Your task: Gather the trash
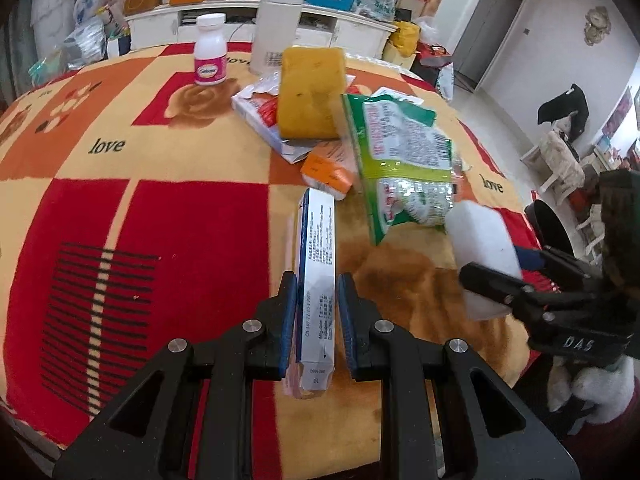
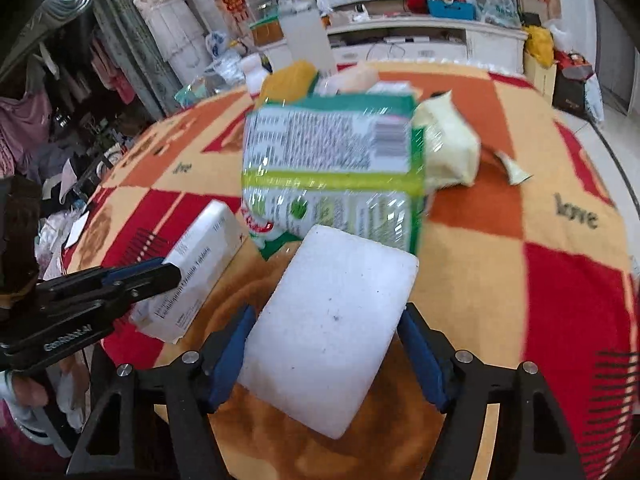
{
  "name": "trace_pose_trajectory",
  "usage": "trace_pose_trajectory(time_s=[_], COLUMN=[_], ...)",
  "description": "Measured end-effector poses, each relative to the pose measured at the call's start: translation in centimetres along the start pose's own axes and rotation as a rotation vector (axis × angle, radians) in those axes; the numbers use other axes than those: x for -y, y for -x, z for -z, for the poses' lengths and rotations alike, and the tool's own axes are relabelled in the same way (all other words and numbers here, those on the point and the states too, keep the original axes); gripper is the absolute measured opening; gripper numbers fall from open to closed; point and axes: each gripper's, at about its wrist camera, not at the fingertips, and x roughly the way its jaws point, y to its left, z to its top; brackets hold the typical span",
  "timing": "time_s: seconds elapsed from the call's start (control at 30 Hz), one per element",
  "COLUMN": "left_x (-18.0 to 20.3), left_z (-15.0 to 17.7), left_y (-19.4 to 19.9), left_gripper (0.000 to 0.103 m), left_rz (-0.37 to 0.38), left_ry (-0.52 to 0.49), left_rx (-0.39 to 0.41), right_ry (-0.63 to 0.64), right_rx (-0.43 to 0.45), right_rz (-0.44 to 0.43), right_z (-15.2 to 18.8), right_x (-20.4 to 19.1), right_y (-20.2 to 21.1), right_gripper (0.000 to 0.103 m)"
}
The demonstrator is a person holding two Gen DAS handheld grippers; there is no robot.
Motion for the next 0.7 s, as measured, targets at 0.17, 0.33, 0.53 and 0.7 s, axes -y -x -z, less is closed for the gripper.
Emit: trace_pose_trajectory(time_s=[0.17, 0.33, 0.53, 0.7], left_x=[0.4, 0.5, 0.6, -0.3], left_z=[0.0, 0.0, 0.0, -0.5], left_y=[-0.7, -1.9, -3.0, -3.9], left_gripper=[0.018, 0.028, 0.040, 0.048], left_rz=[0.000, 0.005, -0.003, 0.023], left_ry=[-0.011, 0.004, 0.022, 0.078], left_rx=[-0.024, -0.040, -0.043, -0.041], right_ry=[-0.023, -0.045, -0.036, -0.040], right_rx=[0.028, 0.014, -0.012, -0.022], right_rz=[0.015, 0.013, 0.002, 0.009], right_z=[0.2, 0.4, 1.0, 1.2], right_x=[1.2, 2.1, 2.4, 2.6], right_y=[1.6, 1.6, 1.0, 0.7], right_gripper=[0.071, 0.071, 0.071, 0.071])
